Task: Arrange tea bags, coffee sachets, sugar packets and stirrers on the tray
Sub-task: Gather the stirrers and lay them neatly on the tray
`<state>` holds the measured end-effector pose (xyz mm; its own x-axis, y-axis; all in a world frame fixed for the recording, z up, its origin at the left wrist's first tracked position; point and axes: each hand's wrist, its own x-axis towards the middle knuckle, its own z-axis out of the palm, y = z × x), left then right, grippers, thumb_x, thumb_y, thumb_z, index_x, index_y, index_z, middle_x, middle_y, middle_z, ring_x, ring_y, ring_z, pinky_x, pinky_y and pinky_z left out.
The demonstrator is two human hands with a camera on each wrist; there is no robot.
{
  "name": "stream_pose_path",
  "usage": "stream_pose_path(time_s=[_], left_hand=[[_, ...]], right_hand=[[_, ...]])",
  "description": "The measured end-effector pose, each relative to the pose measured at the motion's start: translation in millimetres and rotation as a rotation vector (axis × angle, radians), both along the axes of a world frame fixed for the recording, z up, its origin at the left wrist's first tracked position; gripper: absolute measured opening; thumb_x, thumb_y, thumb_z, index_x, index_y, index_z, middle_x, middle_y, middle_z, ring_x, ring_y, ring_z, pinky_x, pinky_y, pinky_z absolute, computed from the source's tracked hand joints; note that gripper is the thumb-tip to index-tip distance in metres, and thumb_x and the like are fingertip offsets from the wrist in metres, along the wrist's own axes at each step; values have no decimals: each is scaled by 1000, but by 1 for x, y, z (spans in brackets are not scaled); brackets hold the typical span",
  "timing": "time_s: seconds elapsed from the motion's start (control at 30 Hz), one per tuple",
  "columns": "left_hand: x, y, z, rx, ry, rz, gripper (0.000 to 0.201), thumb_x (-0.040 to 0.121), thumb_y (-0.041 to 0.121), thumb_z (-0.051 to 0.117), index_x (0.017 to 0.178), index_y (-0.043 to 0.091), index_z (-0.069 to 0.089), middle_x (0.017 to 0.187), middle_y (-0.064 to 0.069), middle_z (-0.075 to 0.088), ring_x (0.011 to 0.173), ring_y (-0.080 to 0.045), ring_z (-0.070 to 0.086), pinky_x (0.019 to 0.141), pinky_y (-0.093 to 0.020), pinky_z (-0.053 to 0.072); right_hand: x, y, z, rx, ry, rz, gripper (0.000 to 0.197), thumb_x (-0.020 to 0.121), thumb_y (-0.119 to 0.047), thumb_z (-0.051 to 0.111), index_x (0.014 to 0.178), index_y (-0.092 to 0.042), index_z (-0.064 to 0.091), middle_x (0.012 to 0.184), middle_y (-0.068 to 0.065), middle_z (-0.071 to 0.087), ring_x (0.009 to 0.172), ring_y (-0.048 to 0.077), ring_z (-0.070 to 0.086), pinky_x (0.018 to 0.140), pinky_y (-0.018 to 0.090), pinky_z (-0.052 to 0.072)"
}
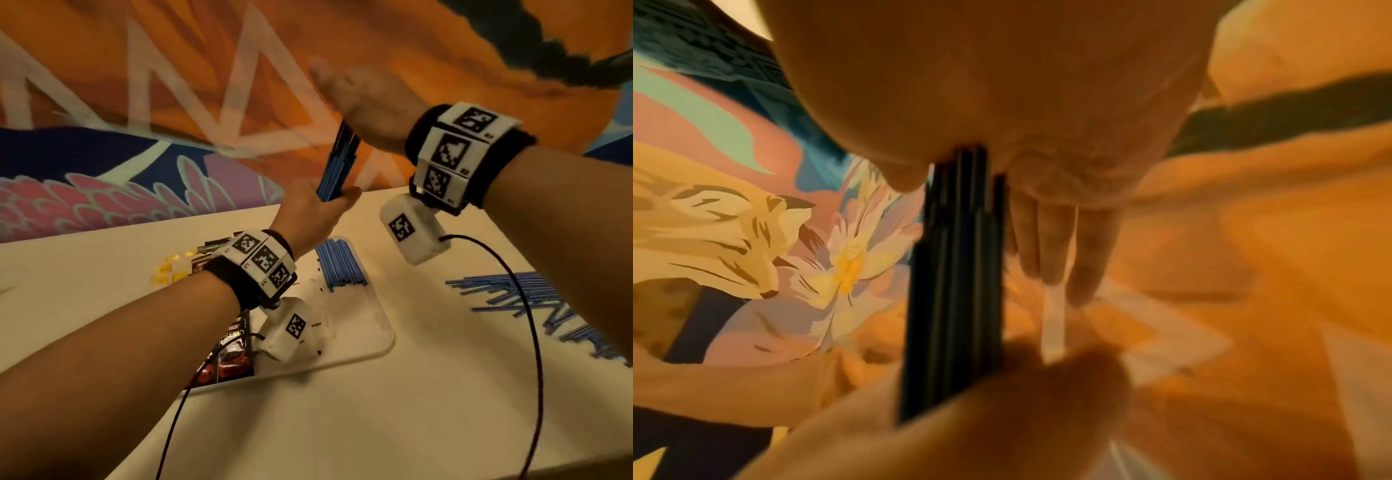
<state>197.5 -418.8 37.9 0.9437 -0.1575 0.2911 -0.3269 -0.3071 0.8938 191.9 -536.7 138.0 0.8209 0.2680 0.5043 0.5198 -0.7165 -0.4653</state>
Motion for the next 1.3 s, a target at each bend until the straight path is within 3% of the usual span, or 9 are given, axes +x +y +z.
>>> stream_pose_path(time_s=[0.07,0.17,0.3,0.4,0.5,0.67,0.8,1.03,1.3], left_hand=[[0,4,2,77,-52,19,38,90,25,64,63,17,37,49,2,33,36,-11,27,38,-24,24],[-1,16,4,165,-78,38,36,91,24,62,63,15,41,47,2,36,34,-7,28,38,-23,26],[2,39,6,515,-108,148,39,90,31,61,59,16,44,50,0,41,44,-17,38,45,-27,30],[4,51,10,788,-198,214,21,88,28,61,74,12,62,62,-2,54,60,-23,54,54,-28,39],[1,48,13,915,-270,174,11,84,20,63,93,15,68,76,-1,63,72,-24,63,64,-32,53],[1,48,11,1093,-309,227,12,85,21,63,75,18,55,61,3,45,53,-16,48,49,-25,39],[6,59,7,1131,-292,286,17,83,31,62,73,18,58,62,3,48,60,-22,56,54,-28,41],[14,69,8,1108,-208,324,13,86,24,60,75,16,59,64,-1,50,60,-23,53,56,-30,44],[19,68,9,1091,-227,322,23,85,24,61,66,15,51,63,-1,47,64,-25,55,56,-30,43]], right_hand=[[-1,15,-8,-27,264,108,67,97,-62,20,119,-14,61,120,15,64,105,29,62,98,40,46],[-4,27,-16,-60,387,156,62,95,-64,21,133,-24,50,140,4,52,123,23,52,109,43,37],[-5,20,-8,-64,335,113,61,96,-53,41,134,-5,49,133,15,55,114,33,57,99,51,46],[-11,21,-10,-376,411,89,58,87,-32,67,137,-19,43,128,0,54,98,20,61,82,36,55],[-2,33,-37,-585,517,10,34,85,-20,70,116,-17,57,90,-1,62,71,14,62,56,24,50],[16,43,-73,-570,317,-107,13,88,-23,64,100,-20,65,92,2,65,81,18,61,69,30,52],[17,38,-80,-532,335,-113,22,93,-27,58,73,-17,56,68,1,54,66,19,54,53,25,39],[20,37,-84,-499,289,-162,20,89,-34,60,97,-17,66,82,2,60,79,22,62,64,29,51],[22,44,-86,-484,299,-153,24,93,-37,58,103,-16,64,74,1,55,73,21,58,55,27,40]])
